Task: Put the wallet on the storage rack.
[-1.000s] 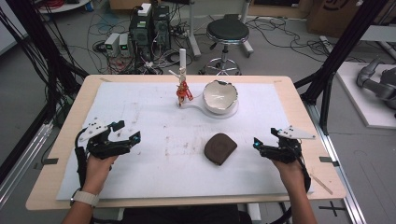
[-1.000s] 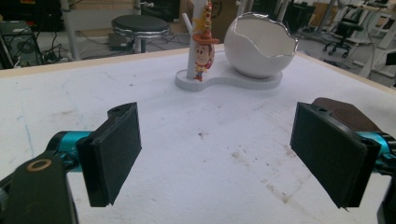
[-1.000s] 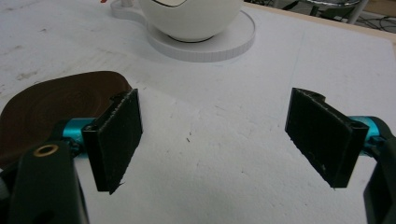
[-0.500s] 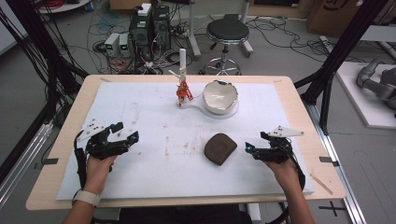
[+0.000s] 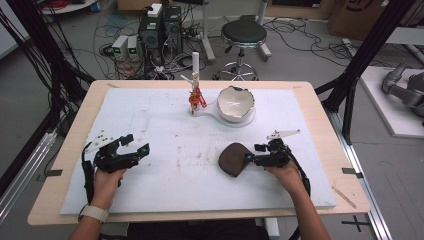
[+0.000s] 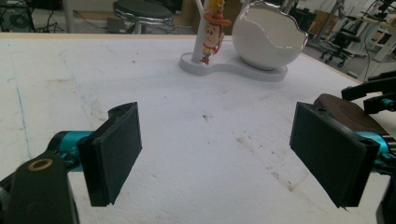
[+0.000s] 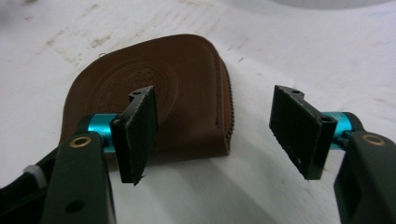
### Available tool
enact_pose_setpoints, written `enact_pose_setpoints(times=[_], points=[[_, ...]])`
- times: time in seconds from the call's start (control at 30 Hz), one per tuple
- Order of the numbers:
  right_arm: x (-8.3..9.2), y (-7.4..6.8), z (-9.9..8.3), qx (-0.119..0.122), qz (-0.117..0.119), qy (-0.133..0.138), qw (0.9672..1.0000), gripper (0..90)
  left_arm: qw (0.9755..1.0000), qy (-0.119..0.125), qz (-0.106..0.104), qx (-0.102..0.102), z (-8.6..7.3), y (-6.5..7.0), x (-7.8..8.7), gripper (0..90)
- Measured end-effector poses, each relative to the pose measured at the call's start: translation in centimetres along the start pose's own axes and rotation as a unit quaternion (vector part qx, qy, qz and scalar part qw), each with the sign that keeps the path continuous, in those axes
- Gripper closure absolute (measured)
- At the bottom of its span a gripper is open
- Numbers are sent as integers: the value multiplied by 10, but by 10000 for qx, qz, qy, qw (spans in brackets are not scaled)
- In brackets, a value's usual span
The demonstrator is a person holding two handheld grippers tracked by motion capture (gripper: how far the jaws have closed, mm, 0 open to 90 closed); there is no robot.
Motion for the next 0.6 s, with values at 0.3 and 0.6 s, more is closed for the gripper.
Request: enact_pose_setpoints(times=[0.3, 0.6], points=[[-2, -5, -5, -277, 815, -284, 9959, 567, 9997, -81, -210, -34, -1, 12, -7, 168], [13, -22, 3, 754, 423, 2, 9963, 616, 9946, -319, -965, -207, 2, 55, -39, 168]])
Point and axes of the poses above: each handheld gripper's, and its own axes: x roughly backward along the jaws, z roughly out of its top, y roughly to its right, the point moved 10 cm from there along -x, roughly forward along the jaws, and after that the axes turned 10 degrees about -x, right-handed, at the moved point
